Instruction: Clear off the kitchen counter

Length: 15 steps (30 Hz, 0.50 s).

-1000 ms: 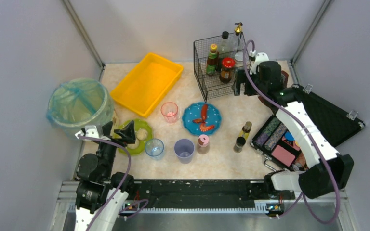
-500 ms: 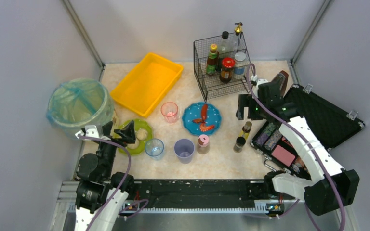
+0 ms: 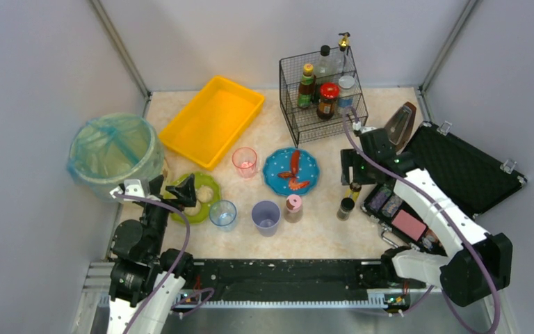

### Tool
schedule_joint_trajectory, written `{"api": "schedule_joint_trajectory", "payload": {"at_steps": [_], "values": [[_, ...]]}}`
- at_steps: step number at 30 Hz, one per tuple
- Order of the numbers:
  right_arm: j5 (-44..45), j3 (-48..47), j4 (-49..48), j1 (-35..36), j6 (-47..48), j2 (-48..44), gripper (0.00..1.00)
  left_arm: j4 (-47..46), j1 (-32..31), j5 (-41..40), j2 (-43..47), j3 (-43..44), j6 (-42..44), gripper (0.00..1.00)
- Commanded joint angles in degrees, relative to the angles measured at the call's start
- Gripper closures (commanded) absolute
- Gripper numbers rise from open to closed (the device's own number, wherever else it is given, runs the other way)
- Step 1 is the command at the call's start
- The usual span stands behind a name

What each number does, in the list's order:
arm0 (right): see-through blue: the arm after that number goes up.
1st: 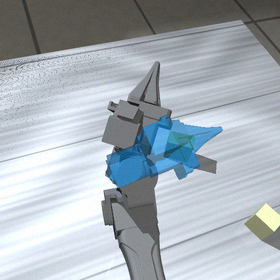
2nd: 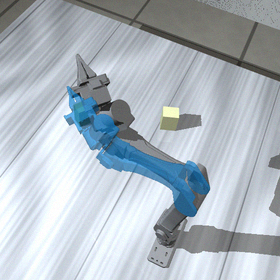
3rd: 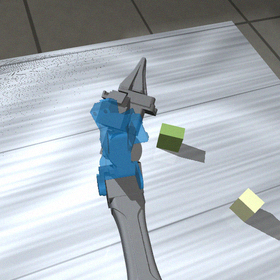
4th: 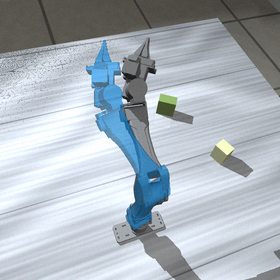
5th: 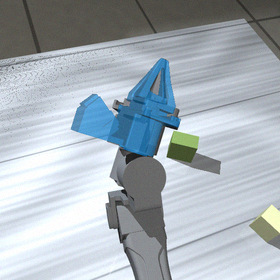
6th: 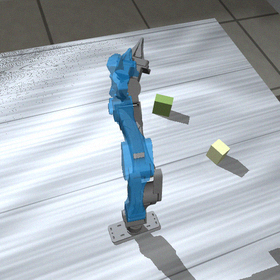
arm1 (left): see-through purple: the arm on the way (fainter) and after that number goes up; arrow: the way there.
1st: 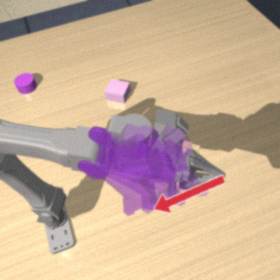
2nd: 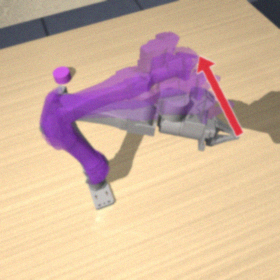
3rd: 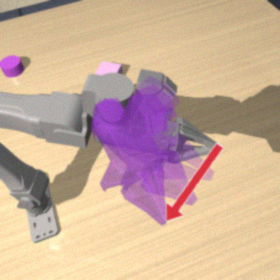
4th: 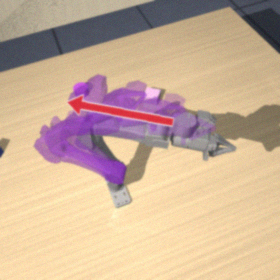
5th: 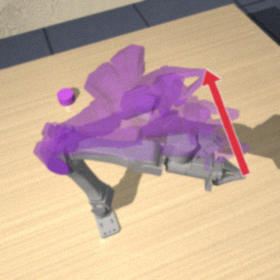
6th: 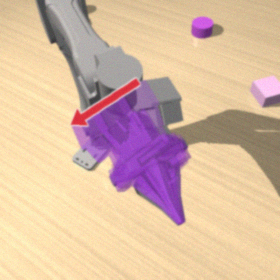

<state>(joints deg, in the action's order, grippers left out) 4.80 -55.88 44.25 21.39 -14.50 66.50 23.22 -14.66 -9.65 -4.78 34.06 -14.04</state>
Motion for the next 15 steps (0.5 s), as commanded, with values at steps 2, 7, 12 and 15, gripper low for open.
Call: {"api": "schedule_joint_trajectory", "payload": {"at_steps": [2,7,12,15], "values": [[2.8,0.9,-1.7,1.1,-1.2,1.4,0.3,-2.1,0.1,0.7,-0.7,0.4,-0.2,0.02],[1.7,0.6,-1.3,1.4,-1.3,2.1,0.47,-2.1,0.1,0.9,-0.6,0.4,-0.3,0.01],[1.6,-0.9,0.2,1.4,-1.2,2.2,0.76,-2.1,0.1,1.0,-0.4,0.4,-0.3,0.02],[1.7,-2.4,0.8,1.4,-1.0,2.3,0.93,-2.1,0.1,1.0,-0.2,0.5,-0.3,0.02]]}}
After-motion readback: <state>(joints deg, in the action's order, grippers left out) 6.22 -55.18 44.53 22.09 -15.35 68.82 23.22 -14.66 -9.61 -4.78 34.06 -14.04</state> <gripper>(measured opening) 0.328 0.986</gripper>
